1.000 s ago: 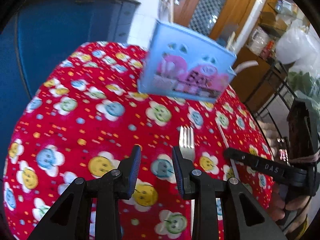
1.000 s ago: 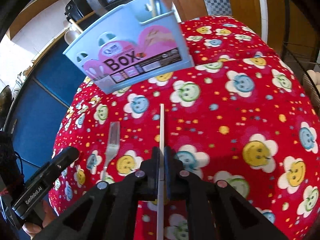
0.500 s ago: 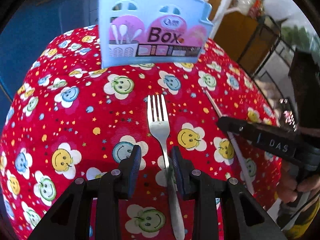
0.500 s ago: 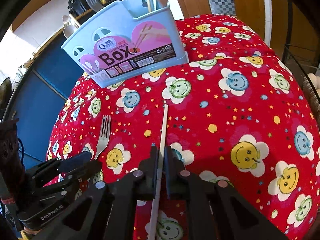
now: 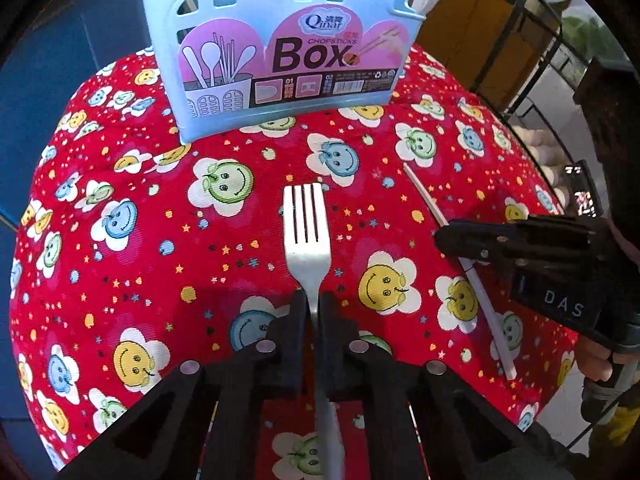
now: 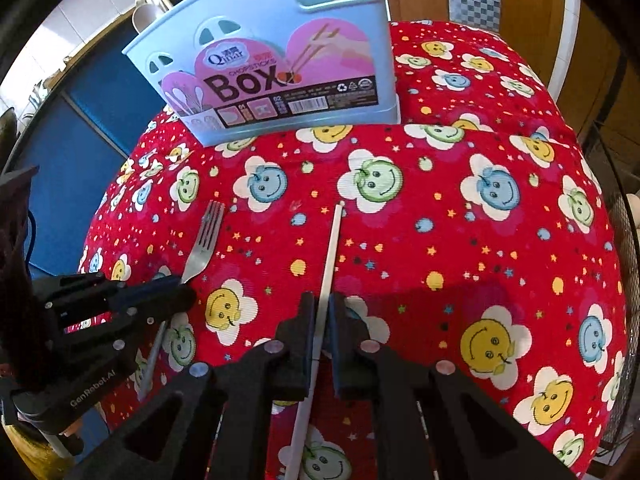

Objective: Organize utensils
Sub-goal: 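Grasp the silver fork with the left tool while the right tool grasps the wooden chopstick, then lift the fork with the left tool while the right tool carries the chopstick above the holder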

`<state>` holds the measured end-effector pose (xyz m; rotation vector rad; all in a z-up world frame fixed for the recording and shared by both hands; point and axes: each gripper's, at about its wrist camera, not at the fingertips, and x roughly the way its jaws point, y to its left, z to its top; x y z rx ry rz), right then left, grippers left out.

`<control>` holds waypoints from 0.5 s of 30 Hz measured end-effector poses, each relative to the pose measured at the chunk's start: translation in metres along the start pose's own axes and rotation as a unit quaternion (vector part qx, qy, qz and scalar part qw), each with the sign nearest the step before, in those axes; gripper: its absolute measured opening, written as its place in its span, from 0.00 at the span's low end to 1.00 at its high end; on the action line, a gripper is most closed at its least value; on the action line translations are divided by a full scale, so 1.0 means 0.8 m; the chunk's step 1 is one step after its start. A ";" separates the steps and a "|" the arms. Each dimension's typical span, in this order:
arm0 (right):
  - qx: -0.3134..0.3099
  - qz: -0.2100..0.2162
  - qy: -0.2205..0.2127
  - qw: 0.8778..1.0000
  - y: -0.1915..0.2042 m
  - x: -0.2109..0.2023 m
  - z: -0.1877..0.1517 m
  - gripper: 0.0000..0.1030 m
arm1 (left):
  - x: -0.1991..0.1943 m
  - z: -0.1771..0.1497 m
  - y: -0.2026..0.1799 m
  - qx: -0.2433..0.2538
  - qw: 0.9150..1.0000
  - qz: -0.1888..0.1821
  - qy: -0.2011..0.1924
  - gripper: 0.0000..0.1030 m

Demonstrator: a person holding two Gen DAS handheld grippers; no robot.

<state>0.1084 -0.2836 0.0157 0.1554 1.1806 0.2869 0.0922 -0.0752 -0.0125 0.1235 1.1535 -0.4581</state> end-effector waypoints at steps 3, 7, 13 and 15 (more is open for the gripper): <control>0.015 0.016 -0.015 1.000 -0.005 -0.004 -0.002 0.07 | -0.004 -0.006 0.011 -0.020 1.000 -0.015 -0.010 0.05; 0.036 0.050 -0.043 0.997 -0.015 -0.015 -0.009 0.06 | -0.019 -0.016 0.023 -0.045 0.998 -0.036 -0.033 0.04; 0.035 0.063 -0.104 0.992 -0.017 -0.048 -0.016 0.06 | -0.049 -0.027 0.031 -0.072 0.992 -0.043 -0.097 0.04; 0.033 0.067 -0.128 0.989 -0.016 -0.061 -0.018 0.06 | -0.059 -0.030 0.032 -0.076 0.989 -0.037 -0.124 0.04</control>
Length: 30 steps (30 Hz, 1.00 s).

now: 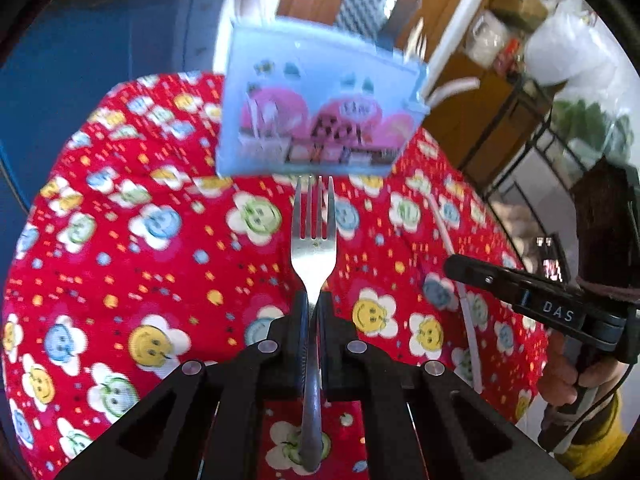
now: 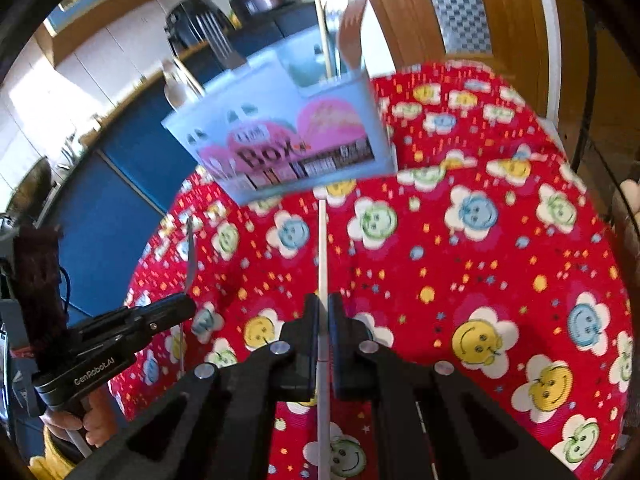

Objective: Organize utensils
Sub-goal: 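Lift the fork with the left tool while the right tool carries the chopstick above the holder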

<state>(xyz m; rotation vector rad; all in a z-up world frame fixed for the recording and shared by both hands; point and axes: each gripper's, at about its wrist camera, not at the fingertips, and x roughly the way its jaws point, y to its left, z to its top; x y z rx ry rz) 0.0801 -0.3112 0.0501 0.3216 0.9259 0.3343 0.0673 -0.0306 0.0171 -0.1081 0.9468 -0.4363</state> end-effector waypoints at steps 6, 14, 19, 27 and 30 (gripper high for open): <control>-0.021 -0.004 -0.064 0.998 0.013 -0.028 0.004 0.06 | -0.030 0.006 0.002 -0.012 0.998 -0.011 -0.068 0.04; -0.053 -0.028 -0.124 0.990 0.037 -0.053 0.022 0.06 | -0.063 0.023 0.003 -0.005 0.991 -0.014 -0.133 0.04; -0.058 -0.031 -0.138 0.988 0.042 -0.062 0.034 0.06 | -0.071 0.038 0.002 -0.001 0.988 -0.013 -0.153 0.04; -0.058 -0.040 -0.149 0.986 0.042 -0.070 0.054 0.06 | -0.088 0.069 -0.004 0.015 0.983 -0.002 -0.181 0.04; -0.058 -0.042 -0.153 0.986 0.041 -0.074 0.062 0.06 | -0.093 0.083 -0.004 0.016 0.982 0.000 -0.187 0.04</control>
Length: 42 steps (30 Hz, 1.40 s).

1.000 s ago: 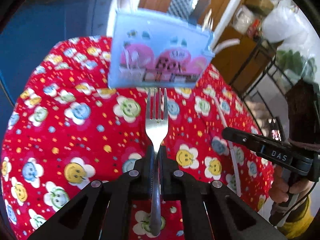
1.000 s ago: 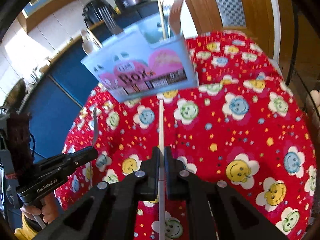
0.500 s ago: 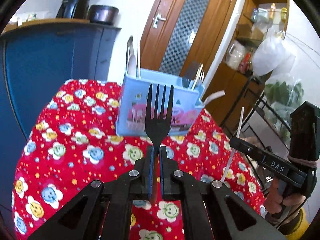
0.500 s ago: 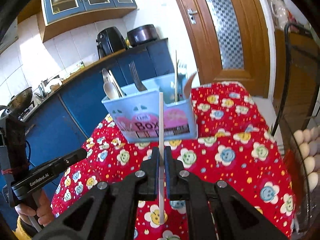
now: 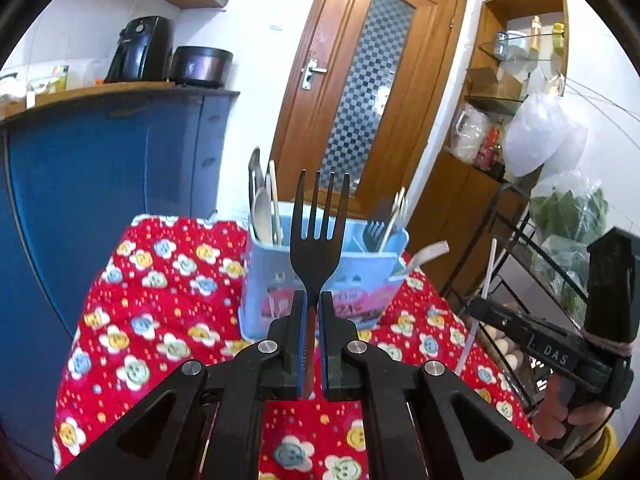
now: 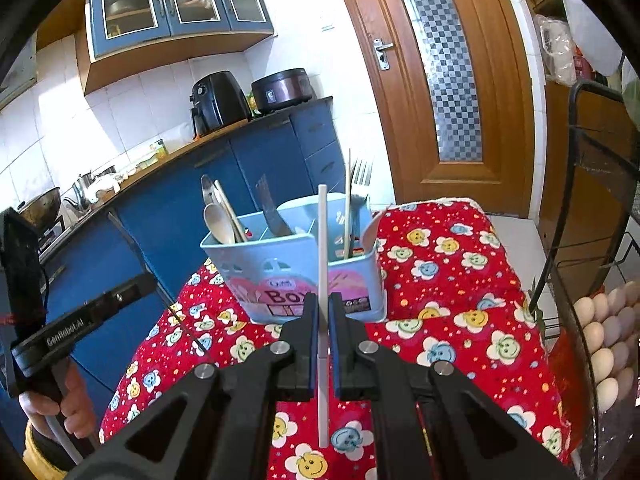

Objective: Organize utensils
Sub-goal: 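Lift the fork with the left tool while the right tool carries the chopstick above the holder, then lower the fork into the holder with the left tool while the right tool drops the chopstick inside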

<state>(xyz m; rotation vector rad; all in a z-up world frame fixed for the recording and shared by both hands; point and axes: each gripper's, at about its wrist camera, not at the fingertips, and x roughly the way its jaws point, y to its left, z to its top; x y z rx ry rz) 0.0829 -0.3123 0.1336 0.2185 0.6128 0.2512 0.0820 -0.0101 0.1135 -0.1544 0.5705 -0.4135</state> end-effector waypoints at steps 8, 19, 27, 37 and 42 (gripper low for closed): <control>0.003 -0.006 -0.012 1.000 -0.004 -0.001 0.032 0.06 | -0.001 0.047 -0.005 0.014 1.000 0.012 -0.023 0.04; -0.001 -0.025 -0.047 0.999 -0.004 0.013 0.091 0.06 | 0.003 0.120 -0.013 0.028 0.997 0.036 -0.069 0.04; -0.002 -0.039 -0.068 0.997 -0.004 0.038 0.125 0.06 | 0.038 0.135 -0.023 0.044 0.995 0.051 -0.074 0.05; -0.009 -0.047 -0.080 0.996 -0.005 0.080 0.140 0.06 | 0.094 0.116 -0.011 0.042 0.996 0.057 -0.047 0.05; -0.012 -0.047 -0.064 0.997 -0.004 0.102 0.128 0.06 | 0.111 0.106 -0.002 0.039 0.997 0.054 -0.030 0.05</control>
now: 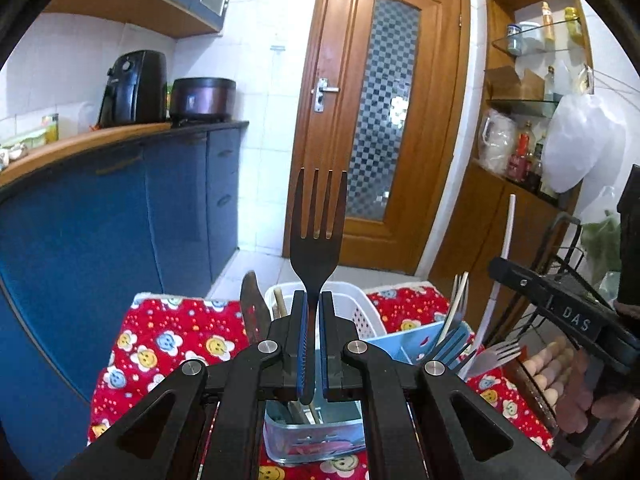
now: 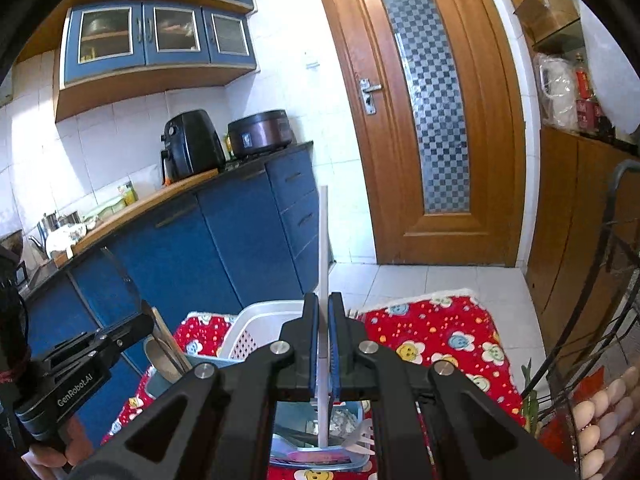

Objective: Organize utensils
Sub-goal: 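Lower the fork into the holder with the left tool while the right tool drops the chopstick inside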

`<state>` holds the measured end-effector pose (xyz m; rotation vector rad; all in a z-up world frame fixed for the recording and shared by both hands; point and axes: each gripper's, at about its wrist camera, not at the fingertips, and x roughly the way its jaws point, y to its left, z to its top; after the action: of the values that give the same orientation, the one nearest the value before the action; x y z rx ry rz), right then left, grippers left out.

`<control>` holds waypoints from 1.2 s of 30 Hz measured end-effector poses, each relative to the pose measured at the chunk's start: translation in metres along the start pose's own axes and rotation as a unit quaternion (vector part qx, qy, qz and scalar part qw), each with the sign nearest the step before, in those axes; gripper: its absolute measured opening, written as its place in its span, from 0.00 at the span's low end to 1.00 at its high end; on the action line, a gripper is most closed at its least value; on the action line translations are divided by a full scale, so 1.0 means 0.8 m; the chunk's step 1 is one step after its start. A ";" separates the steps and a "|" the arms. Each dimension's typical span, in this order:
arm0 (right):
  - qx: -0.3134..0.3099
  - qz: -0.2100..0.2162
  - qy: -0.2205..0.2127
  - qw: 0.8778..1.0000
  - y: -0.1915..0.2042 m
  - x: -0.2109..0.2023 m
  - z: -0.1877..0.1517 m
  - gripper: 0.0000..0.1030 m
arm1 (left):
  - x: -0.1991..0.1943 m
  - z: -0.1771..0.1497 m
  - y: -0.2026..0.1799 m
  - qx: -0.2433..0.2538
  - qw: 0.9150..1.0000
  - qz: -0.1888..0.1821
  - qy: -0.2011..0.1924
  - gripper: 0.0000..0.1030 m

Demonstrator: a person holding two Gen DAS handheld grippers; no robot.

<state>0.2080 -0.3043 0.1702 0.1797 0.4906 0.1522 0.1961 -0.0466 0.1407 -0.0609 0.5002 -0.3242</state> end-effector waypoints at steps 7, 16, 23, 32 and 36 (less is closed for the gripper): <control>-0.012 -0.003 0.021 1.000 0.001 0.016 -0.018 0.06 | 0.016 -0.017 0.005 -0.004 1.000 -0.005 0.020 0.05; 0.000 0.017 0.042 0.999 0.003 0.013 -0.030 0.23 | 0.020 -0.028 0.007 -0.020 0.999 -0.016 0.042 0.05; 0.018 0.025 0.025 0.999 0.000 -0.008 -0.027 0.28 | 0.002 -0.025 0.002 -0.011 0.999 -0.018 0.037 0.10; 0.015 0.031 0.001 0.999 0.007 -0.054 -0.027 0.34 | -0.037 -0.025 -0.004 -0.008 0.999 -0.022 0.025 0.22; 0.012 0.036 0.002 0.999 0.014 -0.075 -0.038 0.37 | -0.060 -0.030 -0.007 -0.009 1.000 -0.018 0.017 0.34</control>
<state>0.1400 -0.3005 0.1734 0.2198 0.4904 0.2165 0.1433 -0.0359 0.1421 -0.0813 0.5371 -0.3574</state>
